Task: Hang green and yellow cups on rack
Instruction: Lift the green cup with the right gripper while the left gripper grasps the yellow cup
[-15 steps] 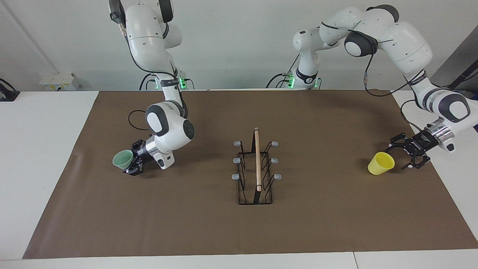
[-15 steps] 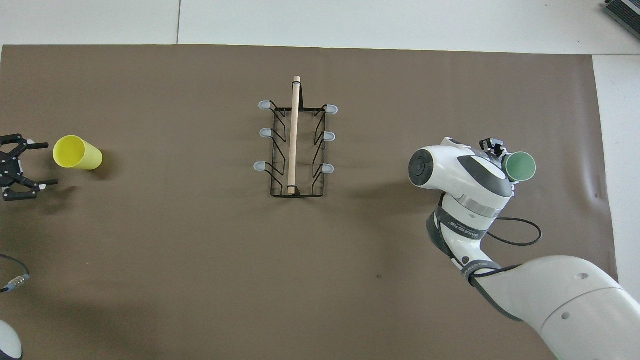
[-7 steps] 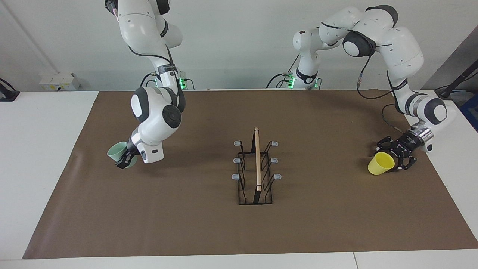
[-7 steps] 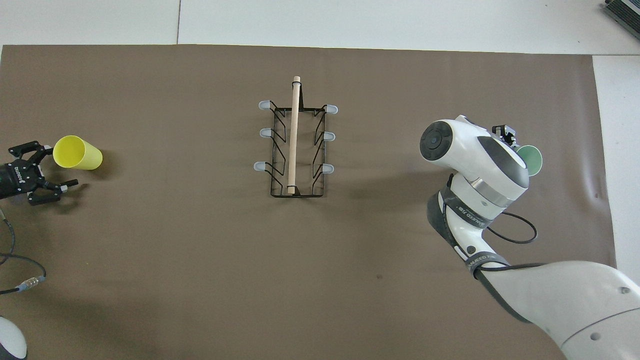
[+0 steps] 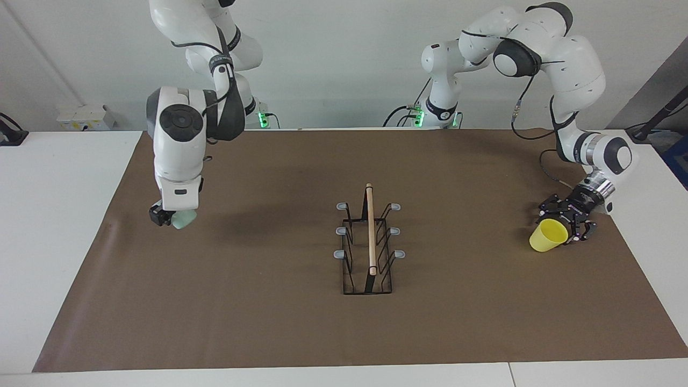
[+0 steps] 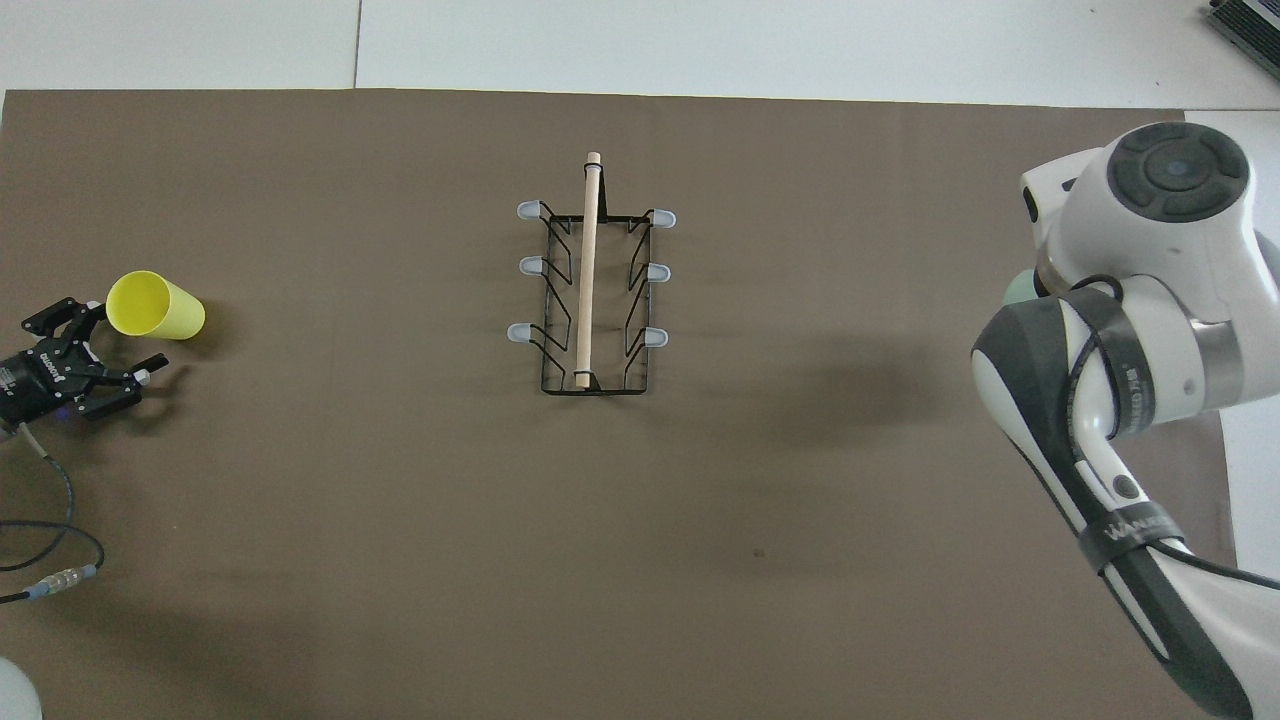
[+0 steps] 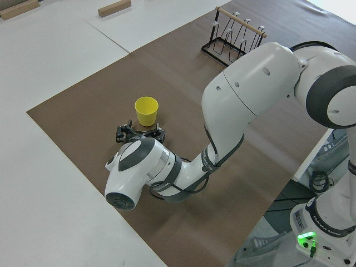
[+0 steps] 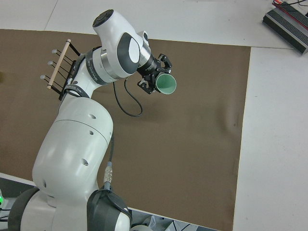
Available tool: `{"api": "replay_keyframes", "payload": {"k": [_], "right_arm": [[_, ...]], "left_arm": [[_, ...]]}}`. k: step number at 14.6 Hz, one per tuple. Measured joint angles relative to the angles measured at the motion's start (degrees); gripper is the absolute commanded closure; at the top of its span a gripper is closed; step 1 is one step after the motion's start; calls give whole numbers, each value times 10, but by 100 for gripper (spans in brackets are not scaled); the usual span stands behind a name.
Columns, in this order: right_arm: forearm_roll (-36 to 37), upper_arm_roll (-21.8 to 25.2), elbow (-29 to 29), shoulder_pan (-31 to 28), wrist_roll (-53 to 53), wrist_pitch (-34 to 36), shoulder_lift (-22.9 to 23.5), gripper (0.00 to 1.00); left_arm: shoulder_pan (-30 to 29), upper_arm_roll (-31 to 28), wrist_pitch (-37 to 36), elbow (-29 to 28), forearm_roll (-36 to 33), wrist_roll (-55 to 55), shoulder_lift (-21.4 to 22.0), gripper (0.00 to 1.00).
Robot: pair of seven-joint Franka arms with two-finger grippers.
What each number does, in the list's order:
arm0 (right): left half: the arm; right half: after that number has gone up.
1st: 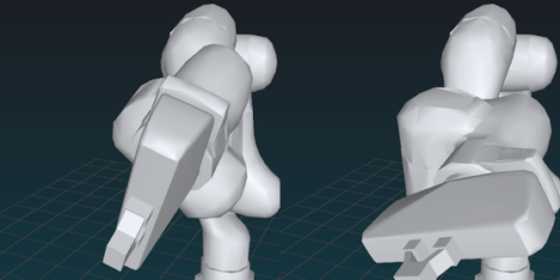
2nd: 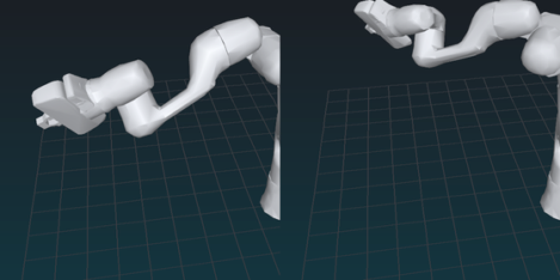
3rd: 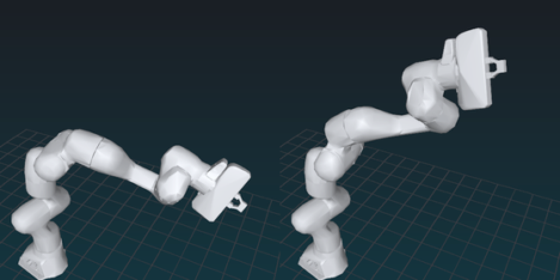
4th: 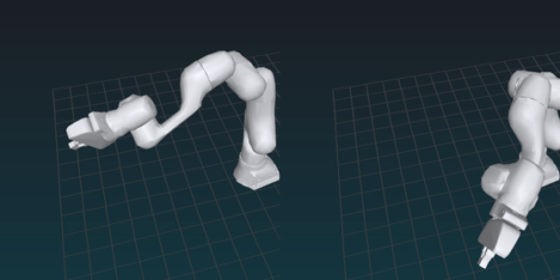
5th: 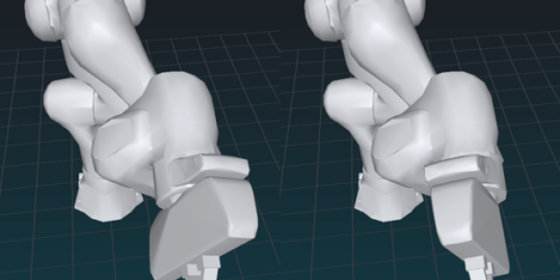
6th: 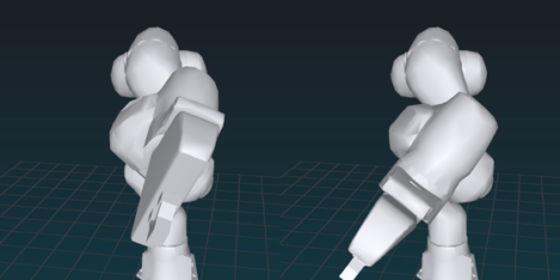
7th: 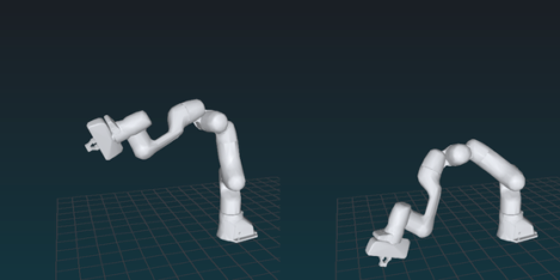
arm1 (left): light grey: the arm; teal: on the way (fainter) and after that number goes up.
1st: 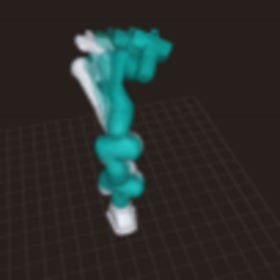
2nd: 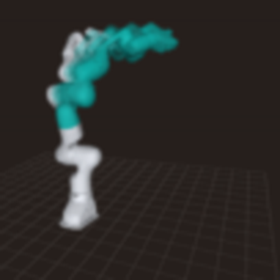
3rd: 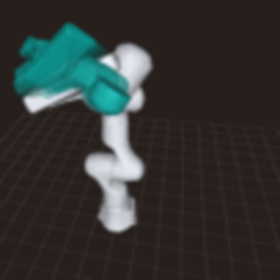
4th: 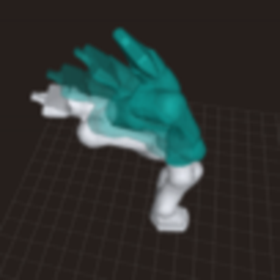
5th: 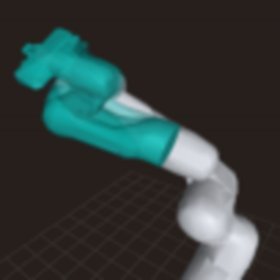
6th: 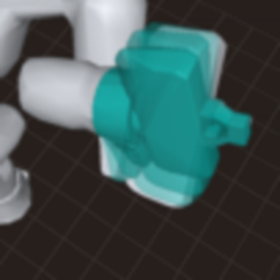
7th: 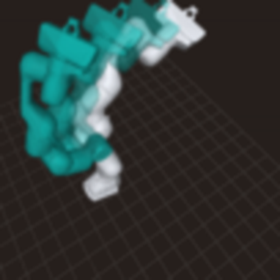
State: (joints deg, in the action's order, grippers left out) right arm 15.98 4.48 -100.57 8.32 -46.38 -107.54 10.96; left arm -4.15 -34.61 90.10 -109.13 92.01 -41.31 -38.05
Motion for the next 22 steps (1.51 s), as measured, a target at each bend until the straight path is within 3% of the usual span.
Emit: {"api": "replay_keyframes", "payload": {"k": [5,9,10,12,15,17,18,22], "right_arm": [[-219,1,15,-22,8,-34,-20,100],[-380,-5,14,5,20,-105,-20,100],[-419,-5,12,19,20,-131,-20,100],[-491,-7,-2,47,15,-204,-20,100],[-667,-8,-50,91,-82,-317,-25,100],[-810,-9,-95,110,-195,-350,-42,100],[-881,-9,-119,114,-253,-354,-55,100],[-1153,-9,-214,134,-474,-355,-115,100]], "left_arm": [[29,0,20,-31,55,1,4,0],[40,0,36,-34,83,1,5,1],[41,0,37,-34,87,1,5,6],[43,0,40,-34,94,1,5,36],[47,0,47,-34,108,1,5,41],[49,1,48,-34,116,1,7,62],[50,2,48,-34,120,1,9,68],[53,1,51,-33,125,1,28,68]]}}
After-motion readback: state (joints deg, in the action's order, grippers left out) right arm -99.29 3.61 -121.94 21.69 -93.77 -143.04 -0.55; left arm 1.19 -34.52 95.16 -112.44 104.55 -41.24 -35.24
